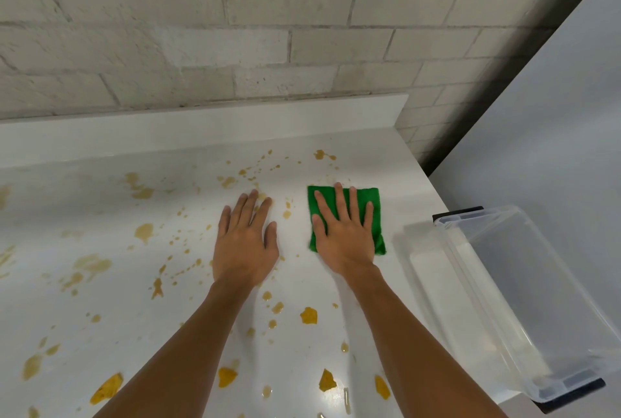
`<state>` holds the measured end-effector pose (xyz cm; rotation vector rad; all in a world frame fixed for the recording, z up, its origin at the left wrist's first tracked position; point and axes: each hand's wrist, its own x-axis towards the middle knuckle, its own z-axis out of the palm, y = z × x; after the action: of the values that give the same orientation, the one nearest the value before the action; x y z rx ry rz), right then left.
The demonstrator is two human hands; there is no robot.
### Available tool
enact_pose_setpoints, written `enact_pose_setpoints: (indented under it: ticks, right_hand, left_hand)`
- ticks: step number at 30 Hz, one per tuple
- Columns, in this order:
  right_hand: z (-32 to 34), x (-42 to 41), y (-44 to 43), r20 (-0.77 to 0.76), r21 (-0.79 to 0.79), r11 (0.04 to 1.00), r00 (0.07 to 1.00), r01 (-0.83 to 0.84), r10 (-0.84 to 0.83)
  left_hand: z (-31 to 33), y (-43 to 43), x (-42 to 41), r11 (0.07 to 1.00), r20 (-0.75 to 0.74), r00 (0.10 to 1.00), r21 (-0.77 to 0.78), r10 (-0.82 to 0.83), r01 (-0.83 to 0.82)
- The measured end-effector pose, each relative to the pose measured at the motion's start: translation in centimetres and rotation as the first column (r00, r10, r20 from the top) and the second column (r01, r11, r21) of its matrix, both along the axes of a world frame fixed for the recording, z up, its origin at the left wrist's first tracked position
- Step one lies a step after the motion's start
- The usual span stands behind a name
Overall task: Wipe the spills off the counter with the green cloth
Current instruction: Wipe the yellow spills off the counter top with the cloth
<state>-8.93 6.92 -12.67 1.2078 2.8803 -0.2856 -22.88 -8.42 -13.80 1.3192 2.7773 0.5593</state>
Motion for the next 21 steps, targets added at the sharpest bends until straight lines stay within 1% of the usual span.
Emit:
enact_pose_setpoints:
  ticks: [2, 4, 5, 6, 7, 10, 12, 13, 15, 17, 18, 19, 21]
  right_hand:
    - [-0.2, -0.1, -0.7, -0.014, 0.029, 0.994, 0.995, -0.103, 0.104]
    - [-0.6, 1.7, -0.5, -0.034, 0.07, 0.967, 0.968, -0.246, 0.249]
    - [-0.7, 2.8, -0.1, -0.04, 0.081, 0.953, 0.954, -0.293, 0.297]
    - [-0.7, 3.8, 0.5, -0.041, 0.083, 0.95, 0.951, -0.302, 0.306]
    - [-0.7, 4.4, 1.1, -0.038, 0.082, 0.96, 0.961, -0.27, 0.273]
    - [-0.4, 3.1, 1.5, -0.004, 0.037, 0.996, 0.997, -0.08, 0.08]
    - [-0.1, 0.8, 0.6, 0.01, 0.012, 0.999, 0.999, -0.032, 0.031]
    - [0.0, -0.1, 0.1, 0.01, 0.009, 0.999, 0.999, -0.046, 0.046]
    - [-0.1, -0.4, -0.6, -0.006, 0.027, 0.99, 0.991, -0.136, 0.136]
    - [-0.5, 1.0, -0.7, -0.025, 0.069, 0.97, 0.972, -0.233, 0.235]
    - [-0.7, 1.8, -0.5, -0.036, 0.075, 0.966, 0.967, -0.248, 0.252]
    - [-0.7, 2.6, -0.3, -0.046, 0.074, 0.97, 0.971, -0.232, 0.236]
    - [-0.4, 2.8, 0.1, -0.035, 0.057, 0.989, 0.99, -0.136, 0.138]
  left_hand:
    - [-0.1, 0.0, 0.0, 1.0, -0.004, 1.0, 0.0, 0.002, -0.002]
    - [-0.1, -0.1, 0.0, 1.0, 0.002, 1.0, 0.005, -0.001, 0.001]
    - [-0.1, -0.1, 0.0, 1.0, 0.005, 1.0, 0.005, -0.003, 0.003]
    - [0.0, -0.1, 0.0, 1.0, 0.009, 1.0, 0.005, -0.004, 0.004]
    - [0.1, -0.1, 0.0, 1.0, 0.012, 1.0, 0.004, -0.006, 0.005]
    - [0.3, -0.1, 0.1, 1.0, 0.012, 1.0, 0.001, -0.008, 0.008]
    - [0.3, 0.0, 0.0, 1.0, 0.013, 1.0, 0.005, -0.006, 0.005]
    - [0.3, 0.0, 0.0, 1.0, 0.014, 1.0, 0.007, -0.006, 0.006]
    - [0.2, 0.0, 0.0, 1.0, 0.014, 1.0, 0.001, -0.005, 0.005]
    - [0.1, 0.0, -0.1, 1.0, 0.018, 1.0, 0.003, -0.004, 0.004]
    - [0.1, 0.0, -0.1, 1.0, 0.019, 1.0, 0.001, -0.008, 0.008]
    - [0.1, 0.0, -0.1, 1.0, 0.017, 1.0, -0.006, -0.012, 0.012]
    - [0.1, 0.0, -0.2, 1.0, 0.017, 1.0, -0.017, -0.012, 0.013]
